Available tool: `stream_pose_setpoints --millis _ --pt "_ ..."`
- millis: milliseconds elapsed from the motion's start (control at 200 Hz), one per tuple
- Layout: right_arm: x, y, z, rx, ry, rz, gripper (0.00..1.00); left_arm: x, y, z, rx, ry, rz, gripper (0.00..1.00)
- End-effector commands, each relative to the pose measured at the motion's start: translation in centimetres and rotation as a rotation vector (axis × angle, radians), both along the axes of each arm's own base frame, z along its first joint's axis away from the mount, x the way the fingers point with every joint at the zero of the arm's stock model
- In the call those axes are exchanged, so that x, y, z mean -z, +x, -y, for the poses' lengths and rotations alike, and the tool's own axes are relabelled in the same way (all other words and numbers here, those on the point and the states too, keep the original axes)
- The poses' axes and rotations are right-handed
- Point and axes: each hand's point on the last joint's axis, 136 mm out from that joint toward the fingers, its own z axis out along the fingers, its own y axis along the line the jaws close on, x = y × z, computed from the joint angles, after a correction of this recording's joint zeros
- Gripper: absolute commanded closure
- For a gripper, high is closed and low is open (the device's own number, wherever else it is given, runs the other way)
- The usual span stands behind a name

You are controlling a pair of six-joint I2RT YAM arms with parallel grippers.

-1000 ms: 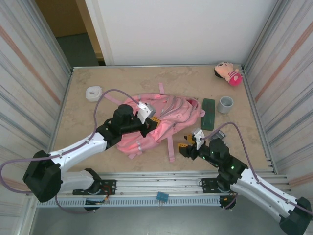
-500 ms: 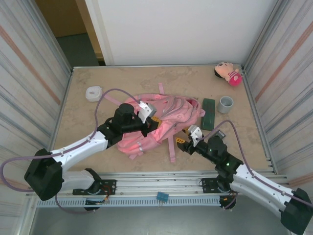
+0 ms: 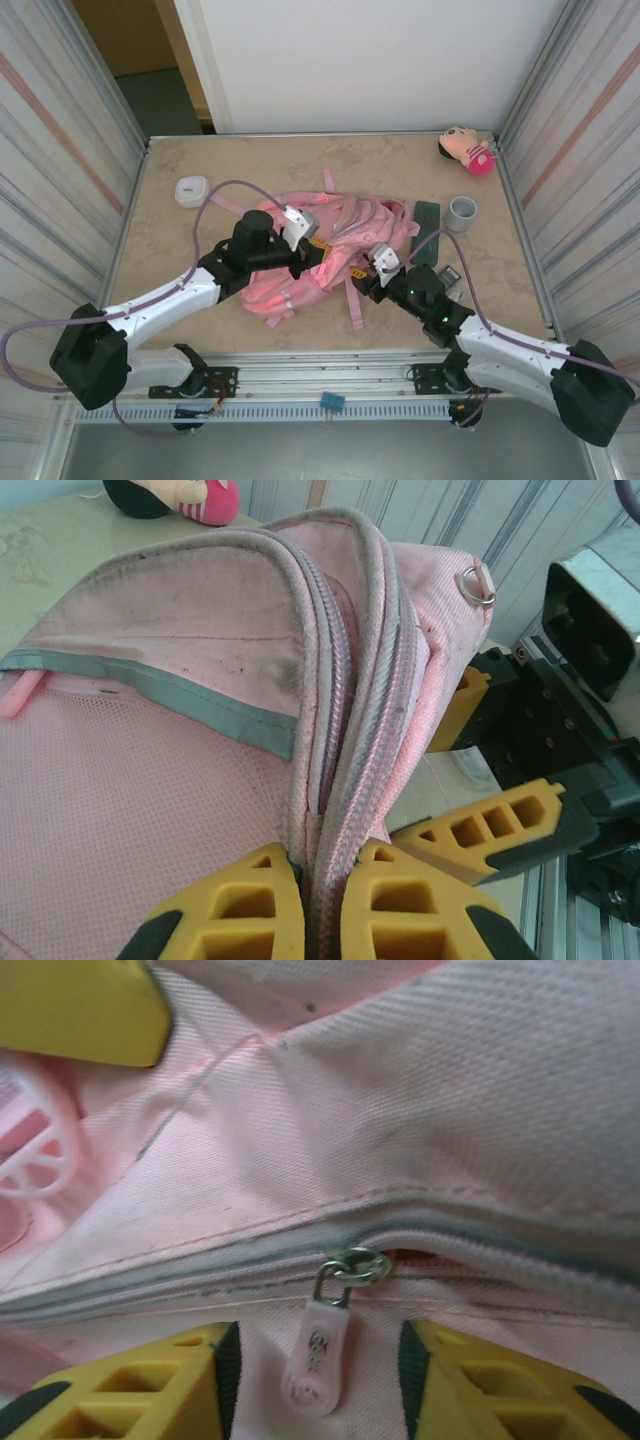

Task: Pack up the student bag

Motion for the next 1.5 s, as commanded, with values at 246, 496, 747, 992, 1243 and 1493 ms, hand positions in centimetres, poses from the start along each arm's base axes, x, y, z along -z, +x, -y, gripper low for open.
stream_pose_setpoints --millis 246,496,747,992,1243,1493 --pt "-3.3 1.4 0.3 0.086 0.071 0.059 0.91 -6.0 0.0 0.8 0.032 -0.139 0.131 1.0" --pt "-3.1 0.7 0.8 0.063 0.043 0.018 1.0 -4.6 0.8 0.0 -0.025 -0.069 0.139 1.0" --pt "-3.3 0.8 -0.1 0.036 0.047 -0.001 0.8 -5.0 0.3 0.5 0.01 -0.105 0.131 1.0" --pt "-3.2 1.9 -0.4 0.109 0.027 0.032 0.65 -5.8 -0.1 0.5 0.024 -0.131 0.139 1.0" --pt "-2.2 3.2 0.8 0.229 -0.031 0.042 0.82 -6.2 -0.2 0.1 0.012 -0.13 0.153 1.0" --pt "-2.1 2.5 0.9 0.19 -0.063 0.0 0.94 -4.4 0.9 -1.1 -0.071 -0.035 0.161 1.0"
